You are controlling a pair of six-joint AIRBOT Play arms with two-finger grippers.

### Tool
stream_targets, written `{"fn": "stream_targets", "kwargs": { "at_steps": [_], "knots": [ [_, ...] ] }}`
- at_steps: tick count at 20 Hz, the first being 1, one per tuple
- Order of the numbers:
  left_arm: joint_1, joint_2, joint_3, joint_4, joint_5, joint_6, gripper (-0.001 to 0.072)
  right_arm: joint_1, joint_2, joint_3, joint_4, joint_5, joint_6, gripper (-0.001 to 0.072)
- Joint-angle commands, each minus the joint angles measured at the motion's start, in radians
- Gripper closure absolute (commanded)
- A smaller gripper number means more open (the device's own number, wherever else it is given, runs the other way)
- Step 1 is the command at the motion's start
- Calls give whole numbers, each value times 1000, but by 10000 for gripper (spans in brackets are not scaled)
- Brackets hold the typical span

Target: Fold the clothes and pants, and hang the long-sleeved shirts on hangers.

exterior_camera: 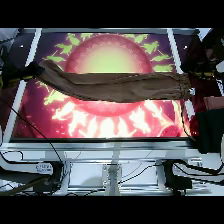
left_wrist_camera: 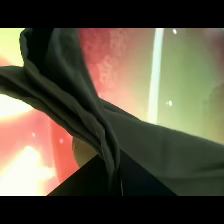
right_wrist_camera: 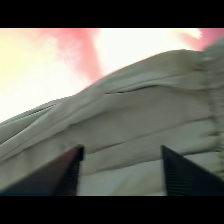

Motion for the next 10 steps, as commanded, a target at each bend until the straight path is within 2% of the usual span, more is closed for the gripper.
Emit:
{"fn": "stream_targets", "kwargs": {
  "at_steps": [1,2,3,6,10],
  "knots": [
    [1,63,10,56,-120,-8,687,117,13,1,9,-63,-19,481],
    [1,72,10,56,-117,-8,687,167,5,1,9,-116,-22,657],
    [0,80,10,56,-120,-8,687,220,-7,1,10,-179,-21,682],
    [-16,104,10,55,-130,-7,687,372,-73,2,19,-316,6,683],
    [-22,133,10,55,-129,-7,687,544,-204,3,83,-394,86,684]
  ]
}}
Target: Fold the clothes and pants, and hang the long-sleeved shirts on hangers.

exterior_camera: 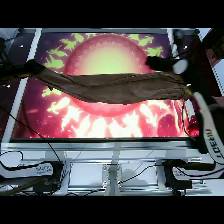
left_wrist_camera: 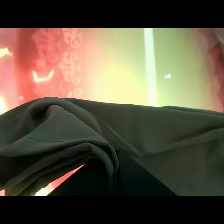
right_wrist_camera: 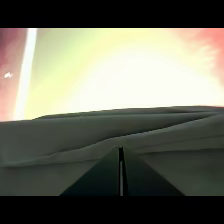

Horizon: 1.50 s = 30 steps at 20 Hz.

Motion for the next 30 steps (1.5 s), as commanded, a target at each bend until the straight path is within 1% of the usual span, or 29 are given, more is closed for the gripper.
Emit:
{"fn": "stream_targets", "kwargs": {
  "at_steps": [1,3,4,6,8,10,11,13,14,15,16,17,18,20,21,22,24,26,30],
  "knots": [
    [-4,29,1,3,-10,1,687,158,-111,16,72,-109,50,684],
    [-14,49,1,-11,-10,2,686,222,-195,96,95,-85,50,684],
    [-20,61,1,-34,-10,15,686,250,-246,163,102,-51,50,685],
    [-28,90,1,-104,-10,64,687,291,-341,302,113,13,50,685],
    [-33,132,1,-187,-10,76,686,325,-432,438,121,78,50,685],
    [-36,181,1,-270,-9,138,687,353,-494,517,154,148,49,685],
    [-36,207,1,-293,-9,151,687,370,-519,544,166,173,48,685],
    [-36,242,1,-269,-10,151,687,407,-542,560,187,181,48,685],
    [-36,246,1,-204,-7,145,688,425,-546,560,191,184,46,685],
    [-36,243,1,-121,-11,82,687,445,-549,560,191,183,40,685],
    [-36,240,1,-76,-27,23,687,463,-551,560,190,180,39,685],
    [-37,242,1,-89,-55,26,687,478,-556,560,191,174,40,685],
    [-37,246,1,-152,-79,35,687,492,-561,560,190,163,39,685],
    [-37,266,1,-321,-74,143,687,517,-572,560,192,124,40,685],
    [-37,274,1,-385,-69,171,687,526,-578,560,191,108,40,685],
    [-38,280,1,-418,-70,177,687,536,-584,560,191,89,40,685],
    [-45,278,1,-412,-71,177,687,546,-597,560,193,64,40,685],
    [-63,263,1,-388,-73,177,687,550,-600,560,193,79,40,684],
    [-148,198,0,-249,-78,177,687,505,-581,560,184,151,40,684]
  ]
}}
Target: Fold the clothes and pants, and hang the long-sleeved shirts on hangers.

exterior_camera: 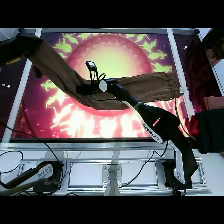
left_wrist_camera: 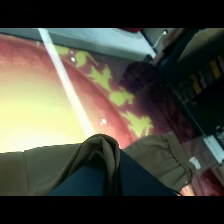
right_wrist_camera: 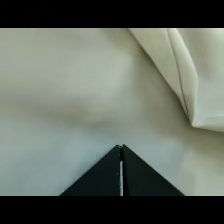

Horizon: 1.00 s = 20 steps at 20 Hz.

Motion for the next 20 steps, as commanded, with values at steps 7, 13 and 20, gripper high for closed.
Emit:
{"fn": "stream_targets", "kwargs": {
  "at_steps": [7,13,20],
  "knots": [
    [-278,-236,0,148,51,44,687,-219,148,1,-167,414,-105,683],
    [-510,-417,0,147,261,45,686,-380,347,1,-167,640,-201,683],
    [-694,-526,0,140,378,5,103,-463,496,1,-170,668,-209,682]
  ]
}}
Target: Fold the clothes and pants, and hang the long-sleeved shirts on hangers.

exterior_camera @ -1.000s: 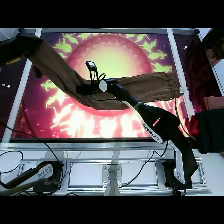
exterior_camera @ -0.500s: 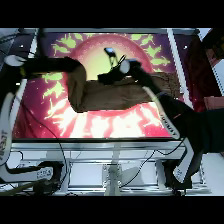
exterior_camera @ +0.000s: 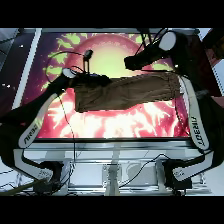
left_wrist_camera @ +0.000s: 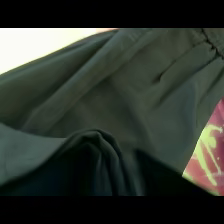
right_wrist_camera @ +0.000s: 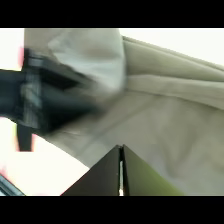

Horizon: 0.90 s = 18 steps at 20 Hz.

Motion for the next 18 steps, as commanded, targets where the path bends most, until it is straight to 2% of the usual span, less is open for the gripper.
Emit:
{"fn": "stream_targets", "kwargs": {
  "at_steps": [1,5,7,11,14,17,18],
  "knots": [
    [-59,-25,0,0,-8,-48,101,-35,55,0,-11,28,-9,682],
    [65,40,0,10,-211,-102,104,-50,56,0,-77,70,-11,682],
    [192,82,0,55,-282,-115,104,-66,56,0,-103,73,-11,682],
    [476,109,-6,237,-400,-204,104,-106,56,0,-103,74,-11,682],
    [615,109,-77,246,-454,-199,104,-121,56,0,-104,74,-11,682],
    [654,92,-168,246,-433,-115,103,-121,56,0,-103,64,-10,682],
    [652,79,-188,246,-411,-113,103,-121,56,0,-100,60,-10,682]
  ]
}}
